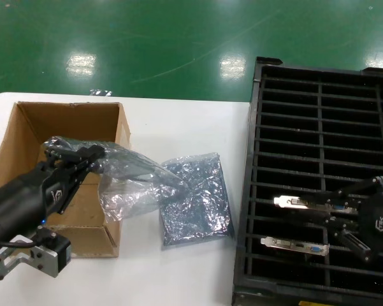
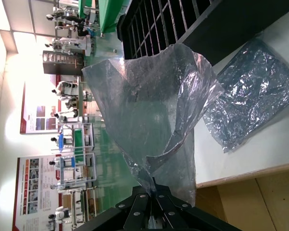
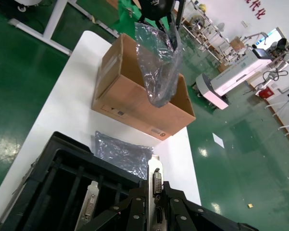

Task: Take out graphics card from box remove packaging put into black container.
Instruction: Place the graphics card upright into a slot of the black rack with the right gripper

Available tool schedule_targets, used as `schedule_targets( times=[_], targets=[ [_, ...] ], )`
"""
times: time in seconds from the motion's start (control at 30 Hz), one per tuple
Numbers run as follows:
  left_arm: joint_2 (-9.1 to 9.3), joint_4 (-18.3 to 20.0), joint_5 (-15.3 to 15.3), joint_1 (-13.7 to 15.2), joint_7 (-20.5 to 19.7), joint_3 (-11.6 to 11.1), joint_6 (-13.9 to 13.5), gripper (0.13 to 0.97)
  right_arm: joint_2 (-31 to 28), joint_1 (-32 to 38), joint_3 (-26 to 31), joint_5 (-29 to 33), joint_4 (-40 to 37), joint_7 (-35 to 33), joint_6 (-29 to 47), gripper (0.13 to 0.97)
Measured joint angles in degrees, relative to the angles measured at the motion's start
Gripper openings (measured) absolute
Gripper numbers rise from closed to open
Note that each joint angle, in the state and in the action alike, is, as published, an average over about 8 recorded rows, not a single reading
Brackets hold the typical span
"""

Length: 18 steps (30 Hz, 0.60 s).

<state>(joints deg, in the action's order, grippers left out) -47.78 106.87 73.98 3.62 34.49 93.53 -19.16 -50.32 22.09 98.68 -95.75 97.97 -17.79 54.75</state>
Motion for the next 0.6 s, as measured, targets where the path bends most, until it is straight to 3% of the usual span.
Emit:
schedule_targets(
  times=[0.6],
  targets=[
    [0.0, 0.0, 0.0, 0.0, 0.0, 0.0, 0.0, 0.138, 0.1, 0.2, 1.3, 0.0, -1.0, 0.6, 1.4, 0.183]
  ],
)
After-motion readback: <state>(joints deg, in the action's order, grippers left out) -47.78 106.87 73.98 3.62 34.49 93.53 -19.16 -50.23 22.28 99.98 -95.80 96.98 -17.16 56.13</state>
